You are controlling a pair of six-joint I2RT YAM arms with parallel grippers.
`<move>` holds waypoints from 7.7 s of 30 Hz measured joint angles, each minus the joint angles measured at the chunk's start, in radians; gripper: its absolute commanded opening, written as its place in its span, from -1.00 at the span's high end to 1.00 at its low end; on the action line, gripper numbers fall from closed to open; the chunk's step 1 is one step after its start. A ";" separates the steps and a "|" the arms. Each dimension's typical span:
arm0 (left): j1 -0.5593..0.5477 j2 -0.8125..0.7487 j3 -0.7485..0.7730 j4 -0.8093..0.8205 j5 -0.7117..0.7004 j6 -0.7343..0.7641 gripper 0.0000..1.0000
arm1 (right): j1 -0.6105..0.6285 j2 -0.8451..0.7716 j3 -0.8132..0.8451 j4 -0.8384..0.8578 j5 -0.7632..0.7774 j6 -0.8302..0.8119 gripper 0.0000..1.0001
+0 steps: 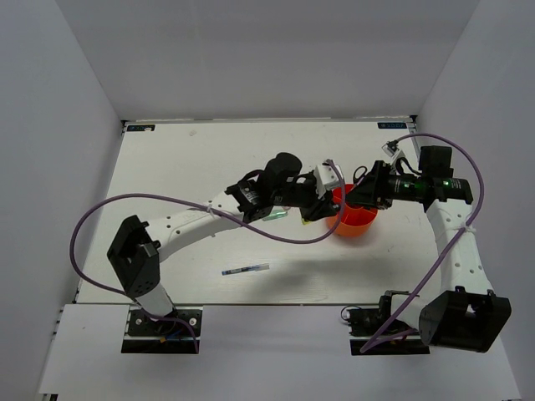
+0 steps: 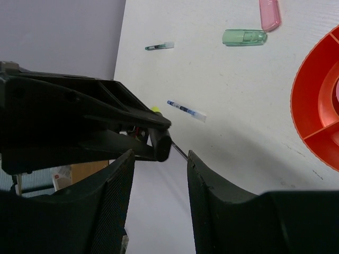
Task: Sort the stationery into containers
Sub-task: Place the pen in the storage box, then pick up the pen from the center of the board.
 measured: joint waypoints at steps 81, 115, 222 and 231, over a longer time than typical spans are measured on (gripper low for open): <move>-0.042 -0.365 -0.159 -0.180 -0.300 0.024 -0.99 | -0.053 0.010 0.182 -0.103 0.322 -0.225 1.00; 0.270 -0.819 -0.607 -0.571 -0.354 -0.297 -0.81 | -0.038 0.329 0.302 -0.060 0.697 -0.527 1.00; 0.062 -0.167 -0.405 -0.737 -0.279 0.031 -0.23 | 0.045 -0.111 -0.169 -0.096 -0.121 -1.030 0.76; 0.044 -0.033 -0.347 -0.682 -0.356 0.112 -0.23 | 0.040 -0.190 -0.208 -0.101 -0.145 -1.071 0.70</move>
